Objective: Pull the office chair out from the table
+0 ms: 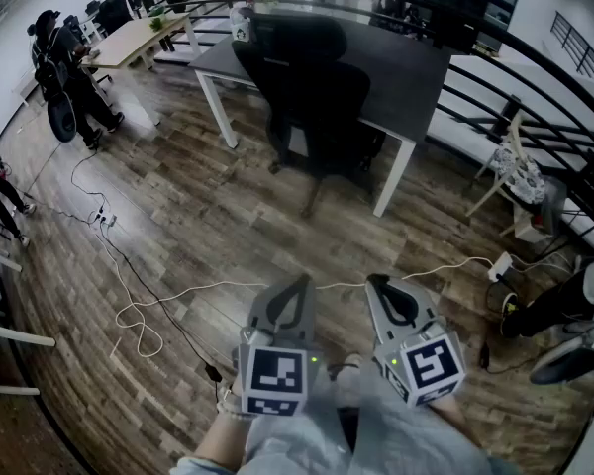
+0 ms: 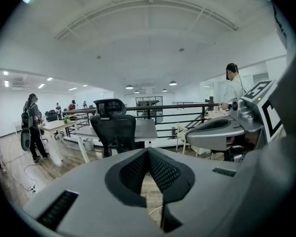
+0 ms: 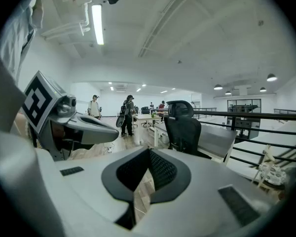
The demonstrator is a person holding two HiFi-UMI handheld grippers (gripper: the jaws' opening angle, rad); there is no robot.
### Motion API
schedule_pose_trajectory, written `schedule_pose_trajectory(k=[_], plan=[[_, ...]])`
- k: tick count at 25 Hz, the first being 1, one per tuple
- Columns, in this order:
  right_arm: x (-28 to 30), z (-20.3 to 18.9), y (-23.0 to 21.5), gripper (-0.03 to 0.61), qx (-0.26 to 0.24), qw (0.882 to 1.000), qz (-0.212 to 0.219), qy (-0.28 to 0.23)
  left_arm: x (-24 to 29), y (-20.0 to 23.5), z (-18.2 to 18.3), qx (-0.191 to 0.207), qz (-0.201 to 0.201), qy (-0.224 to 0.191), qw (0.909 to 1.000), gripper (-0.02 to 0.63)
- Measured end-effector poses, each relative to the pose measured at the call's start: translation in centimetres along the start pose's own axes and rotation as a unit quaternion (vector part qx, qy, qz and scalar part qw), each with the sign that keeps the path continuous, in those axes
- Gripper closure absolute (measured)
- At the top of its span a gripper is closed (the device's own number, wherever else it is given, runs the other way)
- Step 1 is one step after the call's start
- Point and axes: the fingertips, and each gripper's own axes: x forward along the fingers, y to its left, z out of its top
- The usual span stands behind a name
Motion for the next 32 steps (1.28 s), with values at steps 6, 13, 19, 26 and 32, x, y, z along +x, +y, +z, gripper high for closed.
schedule_pose_trajectory(k=[6,13,19,26,32], plan=[[0.2,-0.5,0.3,0.575,0.005,1.0,-0.003,0.016,0.1,0.3,-0.1,0.002,-0.005,0.001,1.0,0.603],[0.5,-0.2,1.1,0.575,0.001,1.0,-0.01,0.014,-0.4,0.9,-0.3,0.003,-0.015,-0.001,0.9999,0.603],[1.2,0.0,2.4,0.575,0.008,1.0,-0.018,0.014,-1.3,2.4,-0.7,0.003,-0.015,-0.004,0.9999,0.603],[2.4,0.1,5.2,0.574,0.003,1.0,-0.028,0.012,-3.1,5.0,-1.8,0.008,-0.016,-0.004,0.9998,0.603],[2.6,-0.9,7.9,0.574,0.006,0.999,-0.041,0.021,-4.9,7.6,-3.2,0.018,-0.009,0.001,0.9998,0.603]])
